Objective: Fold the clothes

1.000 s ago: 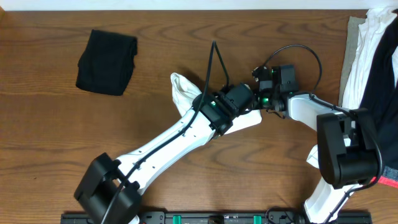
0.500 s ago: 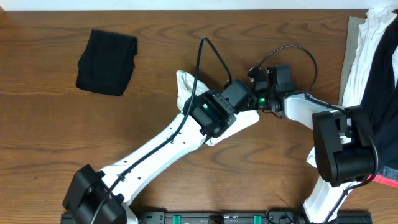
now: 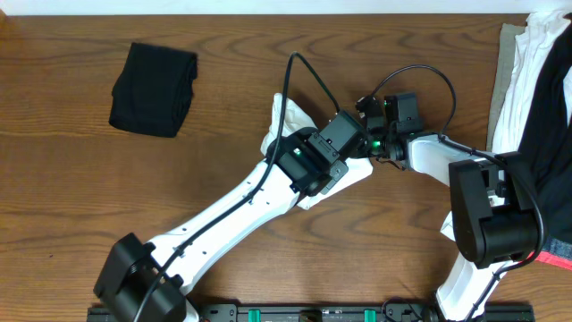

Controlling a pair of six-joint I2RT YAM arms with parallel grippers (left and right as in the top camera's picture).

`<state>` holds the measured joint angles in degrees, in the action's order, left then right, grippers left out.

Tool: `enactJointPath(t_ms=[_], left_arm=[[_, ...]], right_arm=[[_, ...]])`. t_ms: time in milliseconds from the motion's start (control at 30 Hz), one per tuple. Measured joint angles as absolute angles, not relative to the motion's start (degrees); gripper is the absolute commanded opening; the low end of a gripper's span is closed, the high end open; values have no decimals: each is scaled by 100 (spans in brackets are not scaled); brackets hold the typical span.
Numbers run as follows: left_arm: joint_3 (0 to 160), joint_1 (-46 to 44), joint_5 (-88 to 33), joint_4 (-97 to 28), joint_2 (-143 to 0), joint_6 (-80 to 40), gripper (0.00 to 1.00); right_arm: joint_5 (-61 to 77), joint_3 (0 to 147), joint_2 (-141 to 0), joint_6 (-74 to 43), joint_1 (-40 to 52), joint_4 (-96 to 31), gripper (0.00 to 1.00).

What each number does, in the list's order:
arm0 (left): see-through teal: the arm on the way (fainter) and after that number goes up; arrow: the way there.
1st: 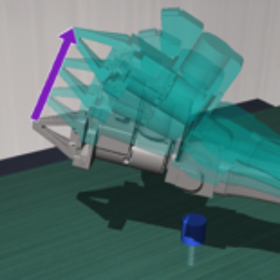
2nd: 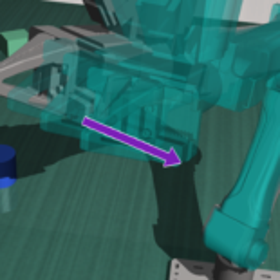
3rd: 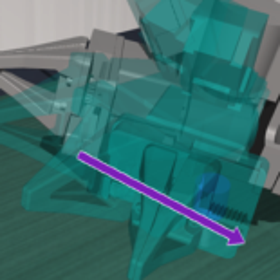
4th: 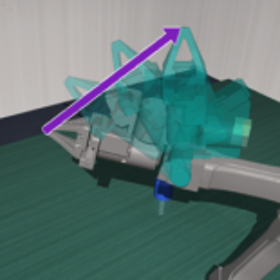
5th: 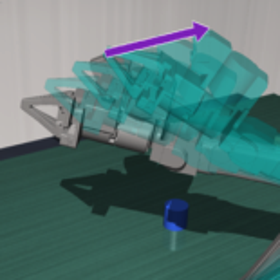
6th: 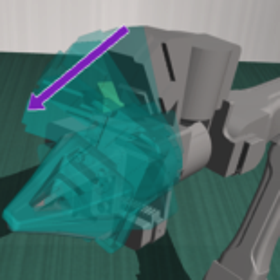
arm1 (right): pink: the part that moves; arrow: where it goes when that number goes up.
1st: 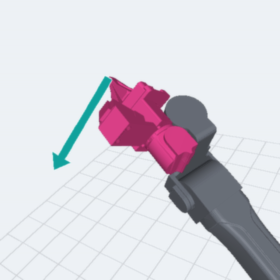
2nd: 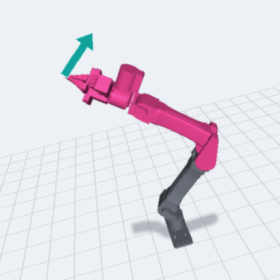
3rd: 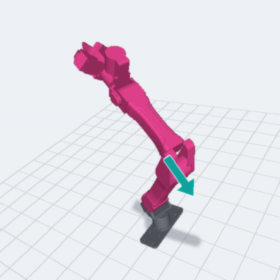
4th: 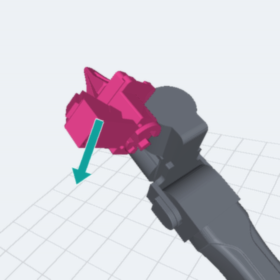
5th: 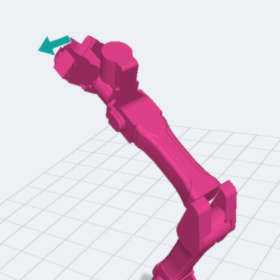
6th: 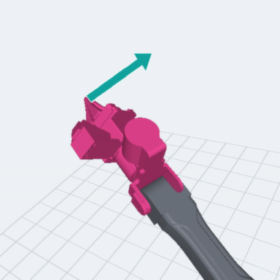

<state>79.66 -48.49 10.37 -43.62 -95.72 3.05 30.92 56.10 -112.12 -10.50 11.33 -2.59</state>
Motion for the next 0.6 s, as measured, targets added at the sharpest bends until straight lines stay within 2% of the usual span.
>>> enactJointPath(t_ms=[600], left_arm=[[7966,-4849,569,-3767,-10066,301,6]], right_arm=[[3087,5610,-11212,-1052,1133,-263,1]])
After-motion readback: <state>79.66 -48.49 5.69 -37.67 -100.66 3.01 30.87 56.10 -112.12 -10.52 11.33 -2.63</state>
